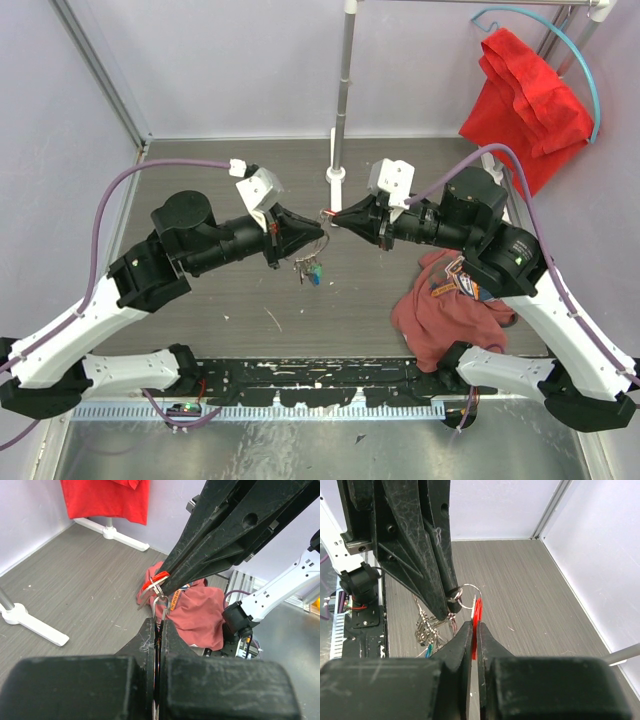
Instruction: Put the keys on the keyring
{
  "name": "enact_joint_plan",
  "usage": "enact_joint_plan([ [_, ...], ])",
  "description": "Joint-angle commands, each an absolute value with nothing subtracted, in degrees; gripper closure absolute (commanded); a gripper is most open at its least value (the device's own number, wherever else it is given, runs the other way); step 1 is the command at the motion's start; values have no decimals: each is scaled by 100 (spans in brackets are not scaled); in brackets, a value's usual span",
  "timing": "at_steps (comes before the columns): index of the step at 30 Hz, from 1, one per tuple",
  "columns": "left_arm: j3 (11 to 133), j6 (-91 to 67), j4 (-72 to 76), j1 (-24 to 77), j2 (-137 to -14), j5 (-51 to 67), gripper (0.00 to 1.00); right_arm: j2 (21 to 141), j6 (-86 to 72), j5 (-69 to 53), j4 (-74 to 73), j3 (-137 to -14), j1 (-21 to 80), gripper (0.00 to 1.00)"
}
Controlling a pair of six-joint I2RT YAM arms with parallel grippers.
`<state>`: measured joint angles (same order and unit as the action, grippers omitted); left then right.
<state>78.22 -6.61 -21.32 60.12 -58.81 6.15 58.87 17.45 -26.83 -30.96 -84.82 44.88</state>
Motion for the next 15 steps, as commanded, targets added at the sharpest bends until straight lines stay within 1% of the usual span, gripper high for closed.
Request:
enact_joint_plan([
  [1, 7989, -628, -2141, 6022, -5959, 851, 100, 5867, 1793, -2545, -2909, -8743, 4475, 93],
  [10, 8047, -605, -2180, 6022, -6007, 971, 100, 5974, 1827, -2542, -3052, -8762, 4481, 93],
  [15, 8053, -606, -2148, 6022, -6020, 1006, 100, 6117, 1833, -2624, -3171, -8799, 4482, 88],
])
